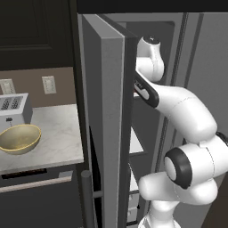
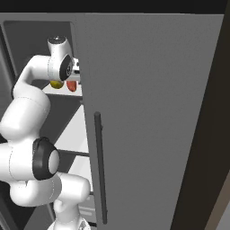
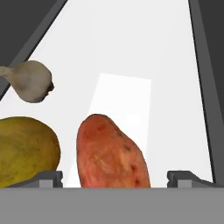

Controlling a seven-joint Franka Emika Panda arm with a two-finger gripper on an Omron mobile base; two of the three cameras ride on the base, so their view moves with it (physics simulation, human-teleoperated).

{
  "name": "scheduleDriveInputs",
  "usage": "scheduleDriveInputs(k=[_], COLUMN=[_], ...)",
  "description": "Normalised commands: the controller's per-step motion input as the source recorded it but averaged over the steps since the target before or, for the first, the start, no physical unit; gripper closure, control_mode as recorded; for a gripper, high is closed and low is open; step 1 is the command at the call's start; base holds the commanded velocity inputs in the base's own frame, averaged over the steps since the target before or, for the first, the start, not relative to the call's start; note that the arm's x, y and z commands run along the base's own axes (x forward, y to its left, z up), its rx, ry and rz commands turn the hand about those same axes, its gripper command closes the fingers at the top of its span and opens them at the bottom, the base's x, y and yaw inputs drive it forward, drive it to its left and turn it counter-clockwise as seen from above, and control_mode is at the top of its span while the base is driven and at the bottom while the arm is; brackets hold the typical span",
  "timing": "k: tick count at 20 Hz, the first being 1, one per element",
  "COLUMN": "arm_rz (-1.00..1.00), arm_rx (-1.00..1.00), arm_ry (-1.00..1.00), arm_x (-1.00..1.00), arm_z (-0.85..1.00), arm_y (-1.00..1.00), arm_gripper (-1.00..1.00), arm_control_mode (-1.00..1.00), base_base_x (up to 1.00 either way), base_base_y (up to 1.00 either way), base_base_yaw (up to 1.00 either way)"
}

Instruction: Take the sweet potato, orange, and garlic from the freezer and place them in the bowl on the counter.

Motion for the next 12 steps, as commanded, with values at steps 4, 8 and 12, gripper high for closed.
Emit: scheduleDriveInputs(k=[4,8,12], arm_rz=[0.0,0.0,0.0], arm_rx=[0.0,0.0,0.0], arm_ry=[0.0,0.0,0.0], arm_x=[0.1,0.0,0.0], arm_z=[-0.09,-0.09,-0.12], arm_y=[0.0,0.0,0.0], arm_gripper=[-1.0,-1.0,-1.0], arm_control_mode=[-1.0,-1.0,-1.0], base_base_x=[0.0,0.0,0.0], base_base_y=[0.0,0.0,0.0], base_base_yaw=[0.0,0.0,0.0])
